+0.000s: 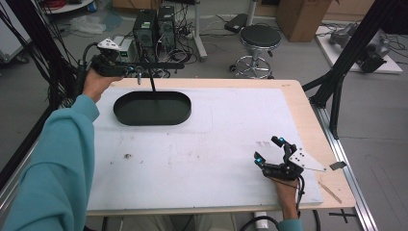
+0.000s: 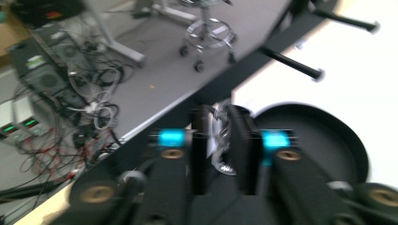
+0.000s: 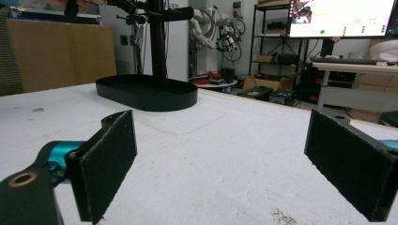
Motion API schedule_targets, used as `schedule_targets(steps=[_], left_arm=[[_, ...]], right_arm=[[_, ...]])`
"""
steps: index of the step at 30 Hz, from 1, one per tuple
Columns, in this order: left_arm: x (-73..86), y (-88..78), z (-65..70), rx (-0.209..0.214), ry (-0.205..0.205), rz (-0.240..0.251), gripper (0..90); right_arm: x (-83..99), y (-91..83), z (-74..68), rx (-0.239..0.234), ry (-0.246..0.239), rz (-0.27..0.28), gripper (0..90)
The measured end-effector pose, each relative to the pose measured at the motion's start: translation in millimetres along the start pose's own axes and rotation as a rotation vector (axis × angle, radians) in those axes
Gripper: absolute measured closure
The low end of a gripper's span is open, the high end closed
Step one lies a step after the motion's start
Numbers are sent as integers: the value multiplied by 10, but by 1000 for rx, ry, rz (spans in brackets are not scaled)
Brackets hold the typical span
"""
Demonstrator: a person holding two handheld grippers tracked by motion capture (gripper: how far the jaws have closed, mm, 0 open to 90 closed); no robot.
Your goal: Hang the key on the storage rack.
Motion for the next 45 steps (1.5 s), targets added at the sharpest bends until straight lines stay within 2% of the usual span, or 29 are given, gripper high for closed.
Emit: schedule_targets(steps=[1, 2, 3, 5, 6, 7, 8, 9, 12, 14, 16, 18, 19, 20, 21, 23, 25, 27, 30, 32, 34, 35, 40, 44, 45], left_arm=[[0, -5, -14, -3, -9, 7, 677], [4, -11, -31, -16, -23, 7, 617], [-2, -20, -39, -11, -34, 22, 548], [-30, -61, -37, 32, -55, 73, 473], [-42, -86, -37, 35, -87, 86, 393], [-52, -111, -36, 17, -108, 97, 290], [-52, -111, -36, 17, -108, 97, 196], [-72, -186, 15, 13, -81, 129, 162], [-73, -376, 132, 15, -59, 258, 17], [-4, -494, 203, 16, -35, 303, 17], [46, -552, 247, 31, -36, 317, 17], [249, -723, 377, 48, -24, 364, 17], [249, -723, 377, 48, -24, 364, 17], [430, -809, 471, 46, -8, 384, 17], [531, -843, 520, 48, 2, 393, 17], [743, -906, 615, 77, -11, 419, 17], [948, -945, 698, 78, -8, 437, 17], [1133, -956, 801, 82, 8, 446, 17], [1347, -973, 993, 116, 9, 480, 17], [1463, -953, 1101, 120, 23, 477, 17], [1521, -944, 1149, 127, 18, 486, 17], [1635, -911, 1229, 149, -3, 495, 17], [1914, -825, 1366, 156, -12, 504, 17], [2119, -755, 1411, 165, -40, 525, 17], [2119, -755, 1411, 165, -40, 525, 17]], right_arm=[[0, 1, 1, 0, -2, 1, 88], [0, 0, 0, -1, 1, 1, 89], [0, 0, 1, 1, 0, 0, 88], [0, 1, 1, 0, -1, 0, 89], [0, 1, 1, 0, -2, 1, 88], [4, -1, -2, 0, 0, -4, 89], [4, 1, -3, 0, 0, -4, 88], [4, 1, -3, 1, -1, -4, 89], [5, 1, 0, 2, 1, -5, 88], [4, 2, -1, 0, 3, -2, 89], [4, 1, -2, 0, 6, -3, 88], [3, 2, 6, -2, 3, -3, 88], [1, 3, 10, -1, 0, -1, 88], [1, 4, 9, -1, 0, -1, 89], [2, 4, 10, 0, 0, -2, 88], [6, 3, 0, -4, 8, -7, 88], [8, 3, -3, -5, 6, -9, 88], [7, 4, -4, -6, 7, -7, 88], [7, 2, -4, -2, 8, -8, 88], [7, 5, 2, 1, 6, -9, 89], [1, 7, 14, 6, 0, -3, 88], [1, 7, 14, 9, 0, -3, 88], [0, 7, 16, 13, 5, 0, 88], [6, 5, 1, 11, 8, -8, 88], [8, 4, 2, 11, 9, -10, 88]])
Point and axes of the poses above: each handheld gripper's, and its own axes: y roughly forward along the jaws, x roughly out of its underside, z roughly to its right, the point moved 8 cm from there along y, roughly forward along the jaws, and after that the axes turned 13 degrees about -z, right-handed, at the moved point
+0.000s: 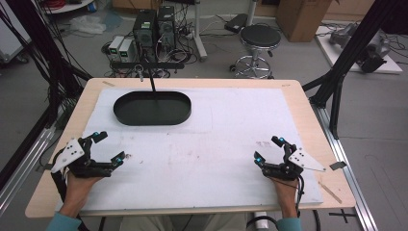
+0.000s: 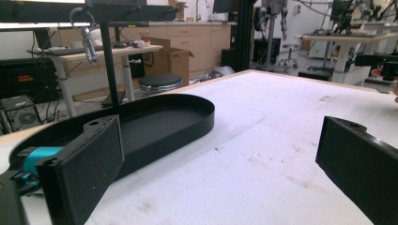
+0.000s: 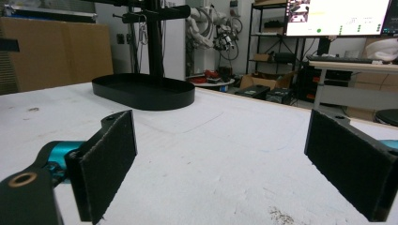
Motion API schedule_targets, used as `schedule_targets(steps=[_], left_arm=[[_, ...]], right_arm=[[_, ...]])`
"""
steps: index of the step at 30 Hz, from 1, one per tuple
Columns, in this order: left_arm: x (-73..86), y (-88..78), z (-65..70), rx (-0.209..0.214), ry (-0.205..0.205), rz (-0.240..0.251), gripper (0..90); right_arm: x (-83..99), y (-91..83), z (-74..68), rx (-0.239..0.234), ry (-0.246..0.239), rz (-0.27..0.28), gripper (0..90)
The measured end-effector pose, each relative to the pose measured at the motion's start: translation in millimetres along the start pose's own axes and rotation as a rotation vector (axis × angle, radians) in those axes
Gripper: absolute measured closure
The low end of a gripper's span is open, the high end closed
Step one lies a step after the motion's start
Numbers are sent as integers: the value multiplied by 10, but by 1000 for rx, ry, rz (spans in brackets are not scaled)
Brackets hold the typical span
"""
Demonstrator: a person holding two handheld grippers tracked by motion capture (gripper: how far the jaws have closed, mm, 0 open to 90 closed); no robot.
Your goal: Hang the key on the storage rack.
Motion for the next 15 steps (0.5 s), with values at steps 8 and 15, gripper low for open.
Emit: schedule_targets(steps=[8, 15], left_arm=[[239, -27, 66, -25, -21, 47, 17], [242, -32, 74, -29, -16, 56, 17]], right_arm=[[1, 2, -1, -2, -3, -1, 88], [1, 10, -17, 4, -24, -6, 89]])
Point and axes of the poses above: each handheld gripper's, and its own axes: y roughly forward along the jaws, x roughly out of its underside, z roughly to its right, the point moved 8 cm from there along y, roughly forward along the jaws, and after that the axes turned 13 degrees about -z, right-handed, at the moved point
